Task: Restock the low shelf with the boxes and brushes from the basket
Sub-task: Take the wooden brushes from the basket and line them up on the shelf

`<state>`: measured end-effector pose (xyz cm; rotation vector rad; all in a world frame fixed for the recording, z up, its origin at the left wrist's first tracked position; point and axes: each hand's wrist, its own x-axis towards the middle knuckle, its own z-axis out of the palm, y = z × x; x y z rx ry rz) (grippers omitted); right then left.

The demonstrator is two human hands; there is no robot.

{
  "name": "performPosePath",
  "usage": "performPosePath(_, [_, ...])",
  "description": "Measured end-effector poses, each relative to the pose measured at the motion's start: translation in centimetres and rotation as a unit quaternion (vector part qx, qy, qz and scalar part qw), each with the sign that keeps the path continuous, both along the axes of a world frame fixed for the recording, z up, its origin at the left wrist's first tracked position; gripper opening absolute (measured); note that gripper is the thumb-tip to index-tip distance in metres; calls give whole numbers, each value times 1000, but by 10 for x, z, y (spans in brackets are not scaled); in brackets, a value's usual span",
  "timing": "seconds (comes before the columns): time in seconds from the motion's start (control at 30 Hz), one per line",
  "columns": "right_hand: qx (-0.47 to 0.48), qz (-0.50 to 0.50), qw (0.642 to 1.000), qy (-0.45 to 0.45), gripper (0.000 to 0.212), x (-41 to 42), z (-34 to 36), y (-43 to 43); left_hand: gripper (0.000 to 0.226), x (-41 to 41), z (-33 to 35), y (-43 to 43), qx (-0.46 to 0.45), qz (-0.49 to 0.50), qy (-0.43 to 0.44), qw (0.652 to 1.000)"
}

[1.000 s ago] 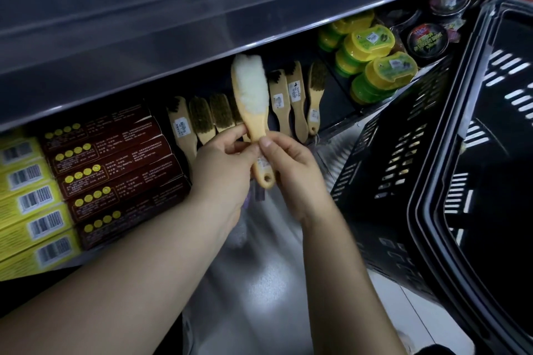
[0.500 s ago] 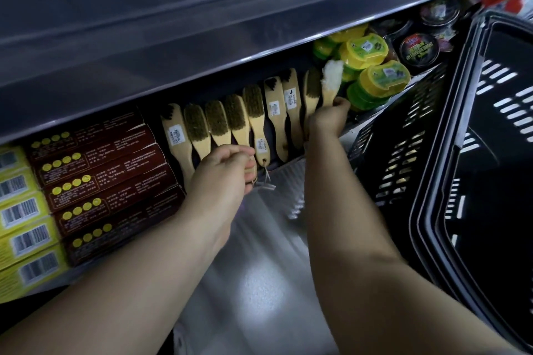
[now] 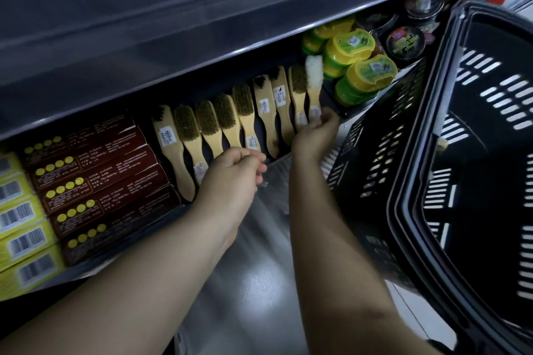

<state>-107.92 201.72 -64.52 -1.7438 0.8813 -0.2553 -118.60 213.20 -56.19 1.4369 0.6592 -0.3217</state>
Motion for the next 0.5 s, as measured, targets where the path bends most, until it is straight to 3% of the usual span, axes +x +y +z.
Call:
performPosePath(0.13, [47,29,997,-56,25,-52,21,29,25,0,17,-12,37,-22,-43,998])
performPosePath(0.27, [131,92,981,-106,18,-71,77,34,17,0,44,-22,86,-55,-144,984])
performPosePath(0.43, [272,67,948,-153,9,-76,158,1,24,-5,76,-32,80,-77,-256,960])
performPosePath(0.5, [267,71,945,-176,10,-85,178,-22,24,-8,83,-42,87,-91,-266,956])
